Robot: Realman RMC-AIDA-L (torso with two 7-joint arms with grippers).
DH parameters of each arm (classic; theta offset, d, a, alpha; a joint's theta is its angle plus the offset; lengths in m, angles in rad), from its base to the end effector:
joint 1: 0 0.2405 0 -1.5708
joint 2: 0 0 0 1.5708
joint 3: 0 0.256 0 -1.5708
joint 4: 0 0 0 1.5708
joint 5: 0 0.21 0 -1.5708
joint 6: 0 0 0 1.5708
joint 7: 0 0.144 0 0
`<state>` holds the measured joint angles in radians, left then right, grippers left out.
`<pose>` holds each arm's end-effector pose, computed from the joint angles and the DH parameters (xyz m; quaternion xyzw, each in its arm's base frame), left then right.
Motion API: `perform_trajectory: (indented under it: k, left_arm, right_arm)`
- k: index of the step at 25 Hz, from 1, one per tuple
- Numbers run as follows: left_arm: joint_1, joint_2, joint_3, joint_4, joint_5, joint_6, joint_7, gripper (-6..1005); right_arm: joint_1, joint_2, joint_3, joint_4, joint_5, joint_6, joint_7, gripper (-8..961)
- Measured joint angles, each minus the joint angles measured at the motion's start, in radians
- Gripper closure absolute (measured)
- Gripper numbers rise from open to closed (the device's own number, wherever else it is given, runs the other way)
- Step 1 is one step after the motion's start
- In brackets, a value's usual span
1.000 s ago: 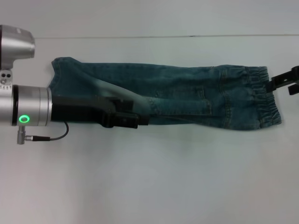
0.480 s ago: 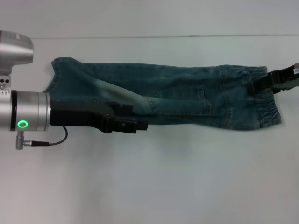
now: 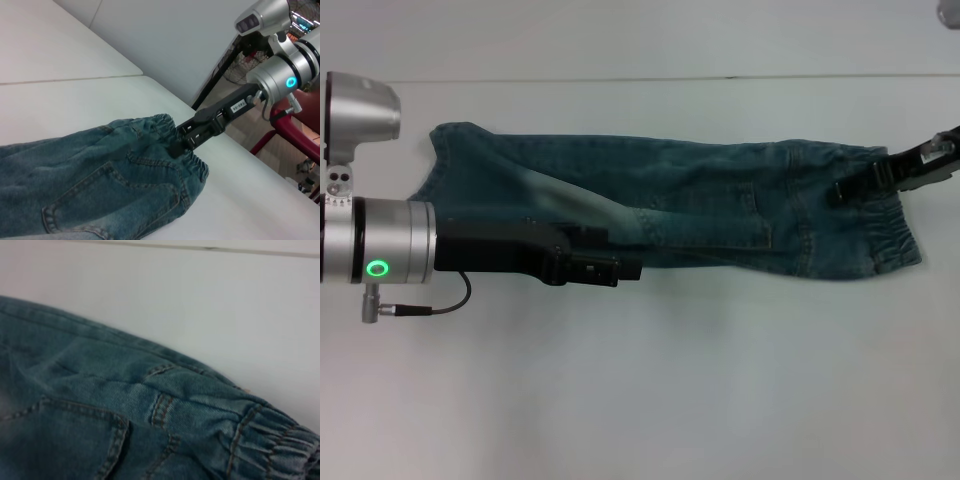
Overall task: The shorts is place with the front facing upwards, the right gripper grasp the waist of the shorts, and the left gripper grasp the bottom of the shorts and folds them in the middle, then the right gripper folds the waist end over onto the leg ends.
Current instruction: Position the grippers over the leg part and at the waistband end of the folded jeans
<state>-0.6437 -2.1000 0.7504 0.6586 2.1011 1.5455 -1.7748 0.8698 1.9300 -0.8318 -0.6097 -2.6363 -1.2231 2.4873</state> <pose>-0.2271 0.3464 -0.0234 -0.9182 -0.3396 -0.2010 0.0358 0.2580 0.4328 0.0390 -0.8158 0.5243 -0.0558 0.2375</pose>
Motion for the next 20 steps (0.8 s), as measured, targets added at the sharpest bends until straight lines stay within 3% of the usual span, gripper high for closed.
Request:
perform_trajectory:
  k: [3, 11, 20]
  left_arm:
    - [0.0, -0.001, 0.001, -0.001, -0.001, -0.001, 0.0, 115]
    - [-0.001, -0.007, 0.001, -0.003, -0.002, -0.007, -0.002, 125]
    - [-0.001, -0.011, 0.001, -0.013, -0.003, -0.007, -0.001, 137]
  right_arm:
    - [-0.002, 0.005, -0.004, 0.004, 0.003, 0.007, -0.01, 79]
    - [0.0, 0.012, -0.006, 0.004, 0.004, -0.011, -0.065, 286]
    - [-0.005, 0.012, -0.001, 0.001, 0.005, -0.022, -0.086, 652]
